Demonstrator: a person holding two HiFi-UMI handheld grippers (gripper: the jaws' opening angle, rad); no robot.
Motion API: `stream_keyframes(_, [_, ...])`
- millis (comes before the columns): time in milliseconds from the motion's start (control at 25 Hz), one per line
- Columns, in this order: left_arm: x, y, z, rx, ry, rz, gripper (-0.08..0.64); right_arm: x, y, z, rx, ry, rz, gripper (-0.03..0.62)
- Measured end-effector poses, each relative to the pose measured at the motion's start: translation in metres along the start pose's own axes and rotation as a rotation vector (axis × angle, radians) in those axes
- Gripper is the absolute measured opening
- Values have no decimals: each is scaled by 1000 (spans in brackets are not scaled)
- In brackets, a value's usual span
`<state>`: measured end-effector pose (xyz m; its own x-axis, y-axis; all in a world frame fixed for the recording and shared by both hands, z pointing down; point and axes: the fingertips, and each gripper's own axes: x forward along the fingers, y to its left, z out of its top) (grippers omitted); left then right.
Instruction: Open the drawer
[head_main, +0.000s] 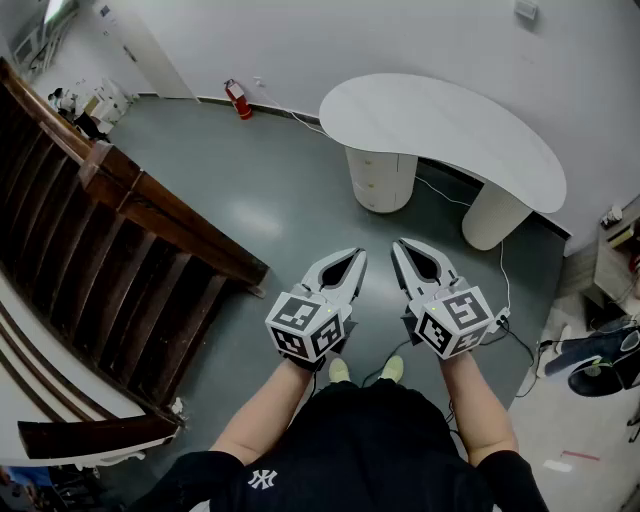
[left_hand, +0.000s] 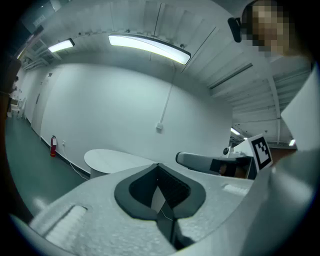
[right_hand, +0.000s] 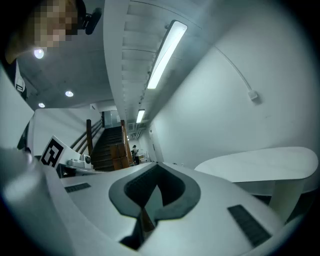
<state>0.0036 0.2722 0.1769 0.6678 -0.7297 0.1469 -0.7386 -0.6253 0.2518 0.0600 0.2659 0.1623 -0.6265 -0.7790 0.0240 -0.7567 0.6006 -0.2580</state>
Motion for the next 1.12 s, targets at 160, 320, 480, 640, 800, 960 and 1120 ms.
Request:
stream_keyframes(160, [8, -8, -3, 2, -2, 3, 9, -5, -8, 0, -2, 1, 8, 14])
stream_keyframes(320, [14, -12, -3, 4, -4, 5, 9, -8, -14, 2, -1, -2, 9, 14])
stream_keyframes(480, [17, -22, -5, 2, 5, 5, 9, -18, -19, 4, 14, -3, 10, 14])
stream_keyframes(640, [32, -23, -4, 16, 6, 7, 9, -26, -42, 13, 41, -31, -9, 15])
stream_keyframes(800, [39, -15, -8, 17, 16, 36, 9, -36, -63, 14, 81, -59, -30, 15])
stream_keyframes(960, [48, -13, -17, 7, 29, 68, 9, -47, -82, 11, 113, -69, -40, 15])
stream_keyframes(1120, [59, -10, -20, 7, 41, 80, 9, -44, -98, 13, 137, -74, -51, 15])
